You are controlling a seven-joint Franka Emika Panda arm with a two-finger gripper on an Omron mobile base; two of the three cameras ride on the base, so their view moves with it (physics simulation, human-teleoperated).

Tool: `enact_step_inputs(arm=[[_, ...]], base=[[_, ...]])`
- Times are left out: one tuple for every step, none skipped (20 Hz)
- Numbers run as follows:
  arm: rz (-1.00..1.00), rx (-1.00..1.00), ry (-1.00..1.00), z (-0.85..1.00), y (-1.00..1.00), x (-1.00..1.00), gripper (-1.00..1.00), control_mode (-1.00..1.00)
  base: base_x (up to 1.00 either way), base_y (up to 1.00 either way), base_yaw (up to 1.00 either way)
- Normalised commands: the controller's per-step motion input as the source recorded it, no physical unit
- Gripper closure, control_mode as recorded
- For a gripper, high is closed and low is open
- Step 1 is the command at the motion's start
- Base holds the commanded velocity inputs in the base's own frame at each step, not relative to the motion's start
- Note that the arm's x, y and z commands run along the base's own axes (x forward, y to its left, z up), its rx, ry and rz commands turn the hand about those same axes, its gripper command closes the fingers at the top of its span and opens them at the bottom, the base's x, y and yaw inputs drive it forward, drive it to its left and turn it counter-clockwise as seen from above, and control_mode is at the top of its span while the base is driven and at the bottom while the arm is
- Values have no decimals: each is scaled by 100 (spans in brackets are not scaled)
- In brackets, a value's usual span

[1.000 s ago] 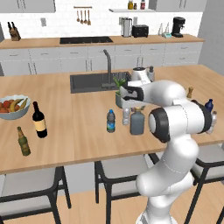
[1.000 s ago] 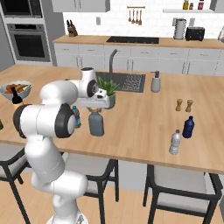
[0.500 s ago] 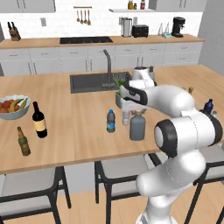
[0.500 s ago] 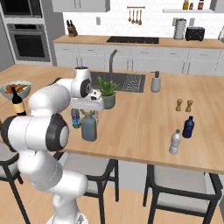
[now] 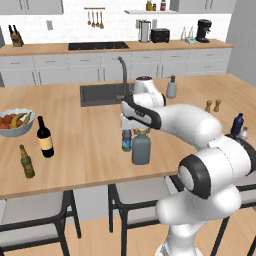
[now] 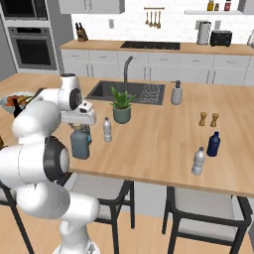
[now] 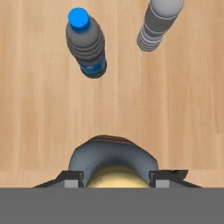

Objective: Move the plastic bottles in the middle to the plastics group, and the glass bottles in the middle to the glass group.

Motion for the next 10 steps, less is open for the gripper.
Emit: enact_step_inputs(arm=[[0, 0, 0, 13, 100, 0, 100, -100], [0, 0, 0, 11, 100, 0, 100, -100], [0, 0, 0, 9, 100, 6, 100, -100], [0, 0, 0, 9, 100, 8, 100, -100], [0, 0, 0, 9, 100, 13, 100, -100], [0, 0, 0, 9, 100, 17, 100, -100], [0, 0, 0, 6, 100, 17, 100, -100], [0, 0, 0, 3, 100, 19, 100, -100], [0, 0, 0, 0, 100, 20, 100, -100], [0, 0, -4, 0, 100, 25, 100, -100]], base=[[0, 0, 0], [0, 0, 0], [0, 0, 0], [0, 0, 0], [0, 0, 0], [0, 0, 0], [0, 0, 0], [0, 0, 0], [0, 0, 0], [0, 0, 0]])
